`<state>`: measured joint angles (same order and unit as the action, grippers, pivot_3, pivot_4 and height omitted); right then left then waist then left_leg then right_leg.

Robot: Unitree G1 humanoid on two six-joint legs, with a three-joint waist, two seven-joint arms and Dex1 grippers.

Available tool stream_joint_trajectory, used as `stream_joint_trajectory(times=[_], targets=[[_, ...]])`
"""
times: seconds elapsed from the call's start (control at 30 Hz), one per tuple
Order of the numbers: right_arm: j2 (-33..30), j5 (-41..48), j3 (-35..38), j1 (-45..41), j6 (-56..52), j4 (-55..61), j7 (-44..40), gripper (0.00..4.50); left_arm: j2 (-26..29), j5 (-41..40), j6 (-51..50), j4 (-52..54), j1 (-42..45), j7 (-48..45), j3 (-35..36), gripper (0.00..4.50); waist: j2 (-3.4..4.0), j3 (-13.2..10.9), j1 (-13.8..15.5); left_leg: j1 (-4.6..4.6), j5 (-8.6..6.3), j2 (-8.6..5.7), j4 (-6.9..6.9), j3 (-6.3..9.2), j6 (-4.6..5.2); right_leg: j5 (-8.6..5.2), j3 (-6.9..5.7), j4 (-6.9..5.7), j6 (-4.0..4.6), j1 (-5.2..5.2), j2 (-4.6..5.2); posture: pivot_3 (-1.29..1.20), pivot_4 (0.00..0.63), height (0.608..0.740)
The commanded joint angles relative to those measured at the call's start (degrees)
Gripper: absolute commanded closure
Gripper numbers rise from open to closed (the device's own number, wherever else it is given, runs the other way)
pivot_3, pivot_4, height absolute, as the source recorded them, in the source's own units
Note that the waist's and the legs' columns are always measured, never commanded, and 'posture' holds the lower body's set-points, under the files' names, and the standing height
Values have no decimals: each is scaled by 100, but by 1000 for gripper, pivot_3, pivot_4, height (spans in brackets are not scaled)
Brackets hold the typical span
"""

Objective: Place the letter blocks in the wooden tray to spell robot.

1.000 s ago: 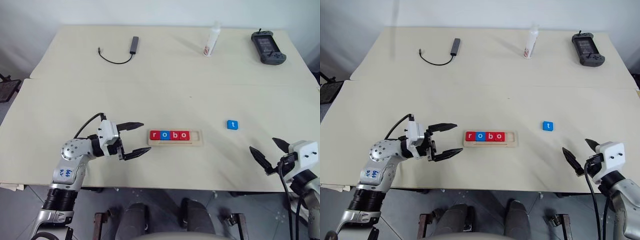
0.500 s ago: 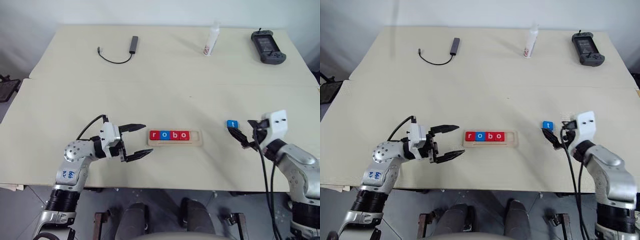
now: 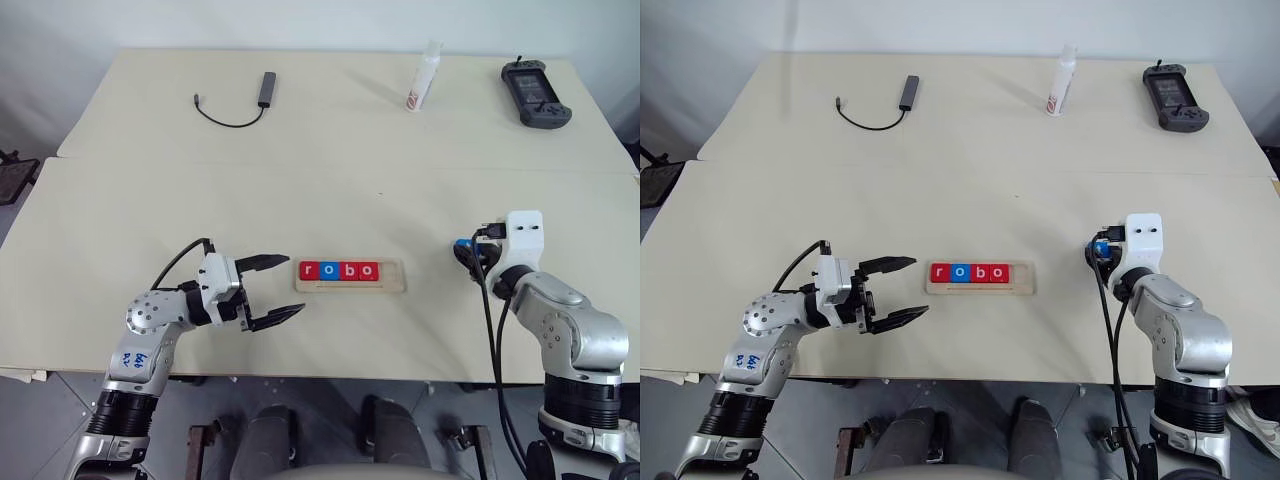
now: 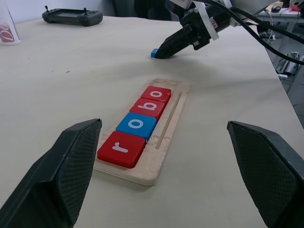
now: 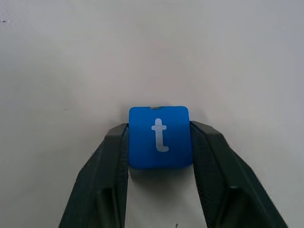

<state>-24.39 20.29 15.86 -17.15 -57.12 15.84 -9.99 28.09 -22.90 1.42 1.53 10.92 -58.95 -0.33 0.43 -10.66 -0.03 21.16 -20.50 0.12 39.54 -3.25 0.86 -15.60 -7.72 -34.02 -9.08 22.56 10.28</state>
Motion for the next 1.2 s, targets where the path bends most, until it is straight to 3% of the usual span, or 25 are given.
stream_joint_trajectory(times=[0.03,0.23,0.37,0.5,0.53,0.67,0.77,0.9,1.03,1.2], targets=[[-40,56,69,-37,-204,461,55,3039,8,-30,79,108,51,-37,30,0,0,0,1,0,0,0,0,0,0,0,0,0,0,0,0,0,150,740],[228,174,246,274,-788,1517,333,3039,-37,-21,144,-124,200,-190,-26,0,1,0,7,2,0,0,-1,1,0,0,0,0,0,3,0,0,150,740],[866,274,60,860,-1300,2586,668,3039,-99,-44,157,-319,364,-325,-90,0,1,0,15,2,0,0,-7,3,0,0,-2,1,0,4,-1,0,150,740],[1271,209,-86,1113,-1350,2770,831,3039,-132,-37,145,-398,430,-469,-161,0,2,0,-5,1,-1,-6,-9,-5,2,1,7,3,-2,5,0,0,150,740],[1275,193,-171,1145,-1283,2790,819,2307,-139,-31,148,-412,443,-481,-161,0,2,0,-6,-1,-1,-6,-9,-6,3,1,10,3,-2,5,0,0,150,740],[1189,206,-232,1173,-1075,2795,687,964,-153,-16,150,-429,467,-501,-142,0,2,0,-10,-1,-1,-3,-13,-5,3,1,9,3,-2,8,-1,0,150,740],[347,680,198,877,-1126,2502,-246,16,-129,-22,149,-352,412,-470,-89,0,2,0,-8,1,-2,-6,-13,-8,4,1,12,5,-2,9,0,0,150,740],[-1255,851,-116,669,-471,1780,-1830,16,-142,3,182,-327,357,-398,-63,0,1,-1,2,-1,-8,-7,-11,-10,15,2,13,9,-4,6,2,0,150,740],[-2849,294,-1096,602,1395,845,-3890,16,-137,34,240,-299,313,-308,-31,0,-3,-2,-5,-2,-9,-6,-22,-10,17,2,7,23,-4,4,0,0,150,740],[-3337,-386,-1917,26,3291,-972,-5322,16,-94,37,264,-161,218,-235,-2,0,-12,-6,-18,-7,-10,-8,-21,-21,18,5,10,27,-10,0,2,0,150,740]])
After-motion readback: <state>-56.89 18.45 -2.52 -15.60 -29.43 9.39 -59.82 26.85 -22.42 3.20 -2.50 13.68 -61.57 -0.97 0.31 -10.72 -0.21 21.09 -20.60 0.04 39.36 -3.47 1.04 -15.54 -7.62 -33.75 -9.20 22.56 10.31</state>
